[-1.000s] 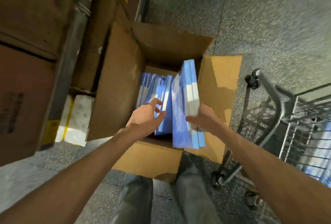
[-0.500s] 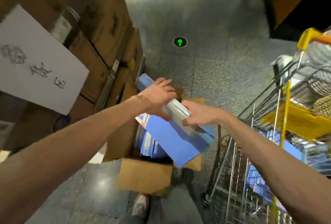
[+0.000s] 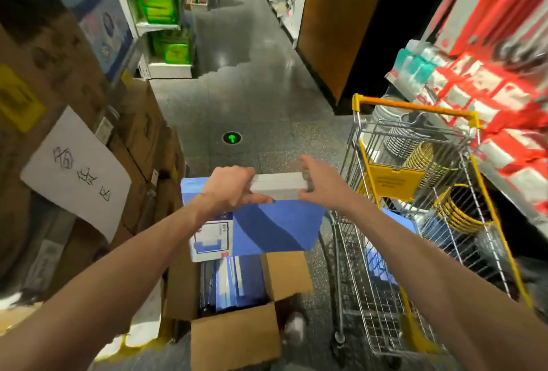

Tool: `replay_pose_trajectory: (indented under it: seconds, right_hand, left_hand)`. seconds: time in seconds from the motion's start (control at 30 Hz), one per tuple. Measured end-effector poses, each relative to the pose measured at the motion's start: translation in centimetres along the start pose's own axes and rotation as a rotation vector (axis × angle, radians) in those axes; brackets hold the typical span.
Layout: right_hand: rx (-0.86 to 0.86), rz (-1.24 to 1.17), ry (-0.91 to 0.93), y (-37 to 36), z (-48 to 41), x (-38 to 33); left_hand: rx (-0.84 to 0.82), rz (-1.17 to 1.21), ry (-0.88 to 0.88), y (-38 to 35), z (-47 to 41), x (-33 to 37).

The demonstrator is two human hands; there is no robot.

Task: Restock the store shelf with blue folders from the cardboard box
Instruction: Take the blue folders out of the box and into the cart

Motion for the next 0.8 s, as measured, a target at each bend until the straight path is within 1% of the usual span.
replay_pose_trajectory:
  seconds: [0.1,0.13,0.2,0.37,0.47,0.53,0.63,0.73,0.8]
  right_hand:
    - [0.323,-0.072,-0.021,1.6,3.4,0.4]
    - [0.391,-0.097,-0.042,2.1,4.3,0.6]
    - [0.472,-0.143,-0.101,2.9,5.6,1.5]
    - [0.577,-0.471,-0.377,3.5,9.4,5.2]
    - [0.628,-0.632,-0.481,4.3,12.6,7.5]
    - [0.628,-0.720,-0.569,4.9,14.6,9.3]
    - [0.627,-0.928,-0.681,4.9,16.6,12.5]
    - [0.694,-1.175,-0.737,5.6,19.5,16.1]
    - [0.758,-1.360,-0.702,6.3,21.3,18.5]
  left_hand:
    - [0.068,0.127,0.119,1.8,0.6,1.0]
    - [0.088,0.184,0.165,2.4,0.7,1.5]
    - [0.118,0.286,0.247,3.5,0.7,2.8]
    - [0.120,0.508,0.345,5.1,-0.6,6.9]
    - [0.099,0.670,0.360,5.6,-1.5,10.7]
    - [0.064,0.785,0.381,5.8,-2.2,13.5]
    - [-0.026,0.957,0.431,5.3,-3.5,16.7]
    - [-0.131,1.112,0.485,5.1,-4.8,21.5]
    - [-0.164,1.179,0.488,5.0,-5.3,25.2]
Point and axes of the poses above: each hand's wrist, its own z-axis away from the middle knuckle, its own y-axis out of the back of the hand, x = y × z, the point moved 1 cm from there along -z, towards the middle knuckle, and after that the axes turned 12 degrees about -z, right-handed, at the moved point
